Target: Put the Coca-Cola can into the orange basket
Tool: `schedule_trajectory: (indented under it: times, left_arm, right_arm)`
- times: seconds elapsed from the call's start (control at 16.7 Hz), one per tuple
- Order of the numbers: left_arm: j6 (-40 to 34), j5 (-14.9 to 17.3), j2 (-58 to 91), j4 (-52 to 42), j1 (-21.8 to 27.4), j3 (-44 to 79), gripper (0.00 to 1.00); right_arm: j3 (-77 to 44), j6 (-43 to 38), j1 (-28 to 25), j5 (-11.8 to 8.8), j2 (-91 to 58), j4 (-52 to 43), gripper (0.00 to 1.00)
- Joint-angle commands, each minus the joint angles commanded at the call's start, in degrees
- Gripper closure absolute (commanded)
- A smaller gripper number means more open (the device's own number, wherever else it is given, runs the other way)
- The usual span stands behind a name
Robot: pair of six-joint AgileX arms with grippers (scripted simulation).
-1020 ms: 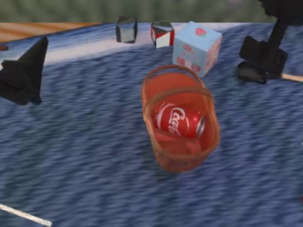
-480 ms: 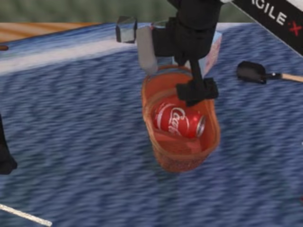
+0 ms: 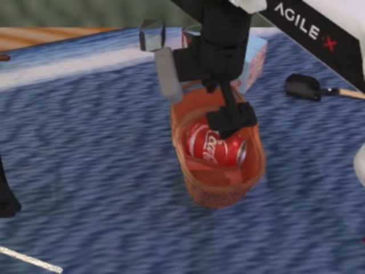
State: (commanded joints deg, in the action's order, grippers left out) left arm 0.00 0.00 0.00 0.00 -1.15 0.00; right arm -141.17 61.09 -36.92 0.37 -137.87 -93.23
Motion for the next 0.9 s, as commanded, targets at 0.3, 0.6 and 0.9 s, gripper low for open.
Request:
schedule_trajectory:
  times: [0.3,0.6,0.9]
  left_arm:
    - [0.0,0.0,0.0,0.0,0.0,0.0,0.0]
    - [0.0,0.0,0.0,0.0,0.0,0.0,0.0]
    - [0.0,0.0,0.0,0.0,0.0,0.0,0.0]
  right_arm:
    - [5.1,0.1,-0.3,0.0,1.3,3.8,0.0]
    - [8.3,0.1,-0.3,-0.1,2.2,6.2,0.0]
    - [8.3,0.1,-0.3,-0.1,2.2,6.2,0.3]
